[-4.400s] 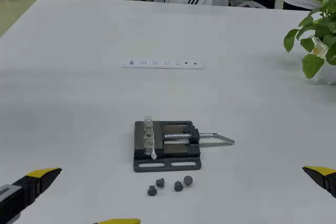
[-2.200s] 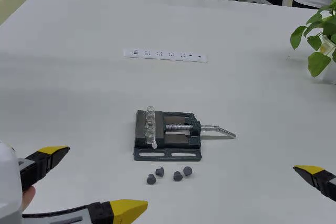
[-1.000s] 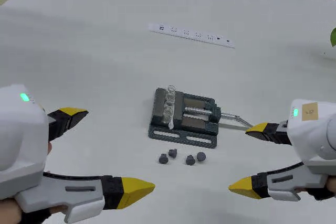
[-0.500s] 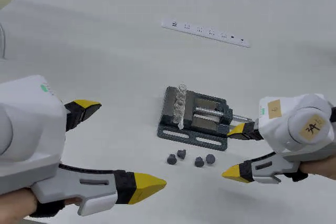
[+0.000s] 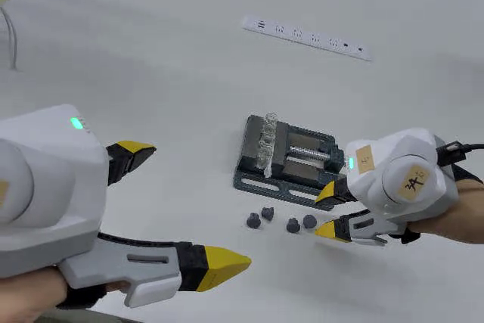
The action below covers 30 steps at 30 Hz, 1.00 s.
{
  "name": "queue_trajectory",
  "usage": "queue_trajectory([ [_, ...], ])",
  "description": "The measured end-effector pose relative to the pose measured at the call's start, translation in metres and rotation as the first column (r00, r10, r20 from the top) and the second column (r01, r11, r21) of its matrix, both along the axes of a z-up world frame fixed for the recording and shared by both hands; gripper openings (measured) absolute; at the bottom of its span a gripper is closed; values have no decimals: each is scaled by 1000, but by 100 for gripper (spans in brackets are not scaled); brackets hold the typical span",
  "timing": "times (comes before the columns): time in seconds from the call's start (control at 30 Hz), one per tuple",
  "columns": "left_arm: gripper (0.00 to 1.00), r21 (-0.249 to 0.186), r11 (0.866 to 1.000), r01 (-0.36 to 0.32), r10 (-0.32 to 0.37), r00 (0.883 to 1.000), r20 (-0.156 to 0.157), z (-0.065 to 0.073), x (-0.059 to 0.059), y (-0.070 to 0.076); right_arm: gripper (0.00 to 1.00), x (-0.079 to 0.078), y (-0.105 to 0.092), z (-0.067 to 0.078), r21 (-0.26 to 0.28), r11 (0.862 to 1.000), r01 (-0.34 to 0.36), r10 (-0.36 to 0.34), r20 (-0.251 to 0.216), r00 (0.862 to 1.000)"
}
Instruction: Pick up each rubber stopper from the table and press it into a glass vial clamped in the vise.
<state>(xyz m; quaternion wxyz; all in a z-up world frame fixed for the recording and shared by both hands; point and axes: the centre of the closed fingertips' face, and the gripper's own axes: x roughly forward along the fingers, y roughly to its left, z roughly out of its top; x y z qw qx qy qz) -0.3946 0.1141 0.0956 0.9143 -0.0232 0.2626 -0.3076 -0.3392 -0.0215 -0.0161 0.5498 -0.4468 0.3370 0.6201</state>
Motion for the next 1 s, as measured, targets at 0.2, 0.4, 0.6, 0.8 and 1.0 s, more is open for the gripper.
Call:
queue_trajectory([
  [0.2, 99, -12, 1000, -9, 9, 1000, -2, 0, -1, -1, 14, -1, 0, -4, -25, 998, -59, 59, 22, 998],
  [0.4, 99, -14, 1000, -4, 4, 1000, -4, -1, -3, -3, 13, -1, 0, -8, -56, 990, -129, 132, 59, 989],
  [0.6, 99, -15, 1000, -2, 2, 1000, -6, -3, -4, -2, 12, 0, 0, -10, -66, 986, -150, 154, 65, 986],
  [0.8, 99, -24, 1000, -6, 6, 1000, -11, -4, -5, -3, 9, 0, 2, -9, -66, 985, -157, 161, 60, 985],
  [1.0, 99, -39, 999, -6, 6, 1000, -15, -4, -6, -7, 8, -1, 1, -8, -60, 988, -145, 148, 47, 988],
])
